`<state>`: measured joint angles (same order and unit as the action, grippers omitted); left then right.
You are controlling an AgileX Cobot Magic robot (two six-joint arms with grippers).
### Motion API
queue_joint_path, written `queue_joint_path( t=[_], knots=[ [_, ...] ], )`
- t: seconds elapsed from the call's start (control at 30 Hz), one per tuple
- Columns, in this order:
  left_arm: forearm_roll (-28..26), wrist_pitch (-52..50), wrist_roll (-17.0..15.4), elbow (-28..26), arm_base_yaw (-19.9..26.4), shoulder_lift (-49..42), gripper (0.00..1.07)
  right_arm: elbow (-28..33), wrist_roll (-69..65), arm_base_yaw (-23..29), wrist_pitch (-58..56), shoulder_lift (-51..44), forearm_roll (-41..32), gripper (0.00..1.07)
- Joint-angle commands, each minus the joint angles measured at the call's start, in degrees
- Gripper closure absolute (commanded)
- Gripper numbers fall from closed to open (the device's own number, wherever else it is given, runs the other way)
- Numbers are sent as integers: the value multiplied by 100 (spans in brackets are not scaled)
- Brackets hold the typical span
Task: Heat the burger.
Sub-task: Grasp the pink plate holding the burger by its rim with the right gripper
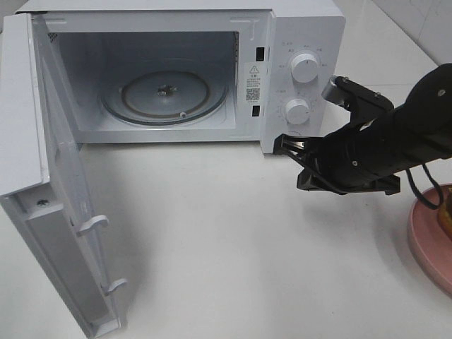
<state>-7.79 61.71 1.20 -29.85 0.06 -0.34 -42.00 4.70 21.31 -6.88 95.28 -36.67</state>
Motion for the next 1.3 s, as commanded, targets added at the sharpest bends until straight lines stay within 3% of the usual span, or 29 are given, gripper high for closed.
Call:
queue_joint_path(
  t=[0.03,0.3,0.63,0.7,0.8,0.83,0.9,0.97,1.0,1.07,1.3],
  knots=[
    [0,-46,11,23,0,-86,9,6,493,-212,-716,-269,378,103],
    [0,-46,11,23,0,-86,9,6,218,-332,-2017,-768,1851,100],
    [0,-46,11,23,0,-86,9,6,-361,-888,-3226,-1301,2762,92],
    [0,-46,11,23,0,-86,9,6,-544,-1060,-3277,-1398,3123,81],
    [0,-46,11,23,0,-86,9,6,-602,-1112,-3295,-1421,3220,76],
    [0,-46,11,23,0,-86,9,6,-676,-1203,-3312,-1444,3363,62],
    [0,-46,11,23,0,-86,9,6,-693,-1243,-3312,-1444,3432,56],
    [0,-46,11,23,0,-86,9,6,-693,-1324,-3335,-1444,3759,24],
    [0,-46,11,23,0,-86,9,6,-693,-1324,-3335,-1444,3759,24],
    [0,-46,11,23,0,-86,9,6,-693,-1324,-3335,-1444,3867,9],
    [0,-46,11,23,0,-86,9,6,-756,-1324,-3312,-1306,3867,7]
  ],
)
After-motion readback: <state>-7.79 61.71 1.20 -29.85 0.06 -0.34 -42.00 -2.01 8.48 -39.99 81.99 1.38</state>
